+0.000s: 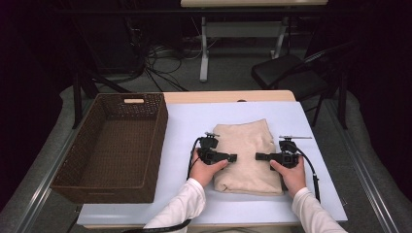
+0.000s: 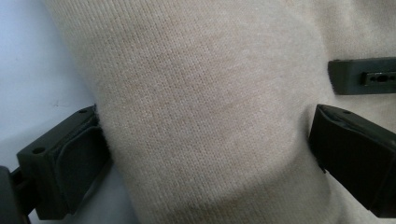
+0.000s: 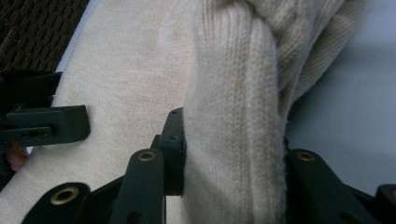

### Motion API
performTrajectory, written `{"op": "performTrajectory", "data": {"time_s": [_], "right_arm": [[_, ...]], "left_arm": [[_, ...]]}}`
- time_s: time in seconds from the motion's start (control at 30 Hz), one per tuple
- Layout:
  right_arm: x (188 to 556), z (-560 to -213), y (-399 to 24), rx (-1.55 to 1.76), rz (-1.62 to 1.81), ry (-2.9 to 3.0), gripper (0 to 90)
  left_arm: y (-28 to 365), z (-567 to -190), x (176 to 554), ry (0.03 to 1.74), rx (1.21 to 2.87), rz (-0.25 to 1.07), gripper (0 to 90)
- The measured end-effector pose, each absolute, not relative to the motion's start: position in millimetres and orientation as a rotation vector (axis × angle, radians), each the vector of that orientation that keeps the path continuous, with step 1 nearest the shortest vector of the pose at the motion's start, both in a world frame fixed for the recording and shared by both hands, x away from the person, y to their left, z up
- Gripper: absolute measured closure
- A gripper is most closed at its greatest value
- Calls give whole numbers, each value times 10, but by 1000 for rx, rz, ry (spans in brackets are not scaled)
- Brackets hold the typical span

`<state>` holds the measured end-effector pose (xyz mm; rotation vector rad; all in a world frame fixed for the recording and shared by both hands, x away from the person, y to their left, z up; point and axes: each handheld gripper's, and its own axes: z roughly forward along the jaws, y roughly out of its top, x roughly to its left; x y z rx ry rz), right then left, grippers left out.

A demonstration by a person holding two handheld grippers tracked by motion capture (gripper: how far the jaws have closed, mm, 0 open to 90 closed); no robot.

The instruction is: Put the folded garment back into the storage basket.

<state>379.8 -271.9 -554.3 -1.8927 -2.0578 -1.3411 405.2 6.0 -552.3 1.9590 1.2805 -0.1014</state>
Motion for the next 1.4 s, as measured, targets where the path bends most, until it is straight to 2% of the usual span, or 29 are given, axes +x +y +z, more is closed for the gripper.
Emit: {"op": "performTrajectory", "data": {"time_s": [0.27, 0.5, 0.9, 0.93, 1.03, 1.33, 1.4], "right_arm": [[3795, -5546, -2718, -1898, -1345, -2050, 631], [3796, -5548, -2718, -1897, -1347, -2044, 632], [3796, -5552, -2717, -1899, -1351, -2043, 631], [3796, -5552, -2717, -1900, -1352, -2038, 631], [3795, -5550, -2720, -1896, -1345, -2047, 632], [3778, -5539, -2699, -1912, -1368, -2041, 634], [3770, -5527, -2698, -1911, -1373, -2048, 635]], "left_arm": [[51, -5513, 4052, 1286, 1963, -108, 36], [119, -5517, 4064, 1323, 1890, -154, 135], [107, -5514, 4018, 1310, 1898, -108, 192], [98, -5510, 4009, 1318, 1882, -104, 233], [111, -5499, 4005, 1309, 1880, -110, 275], [125, -5509, 3981, 1307, 1844, -99, 309], [127, -5513, 3975, 1314, 1823, -100, 342]]}}
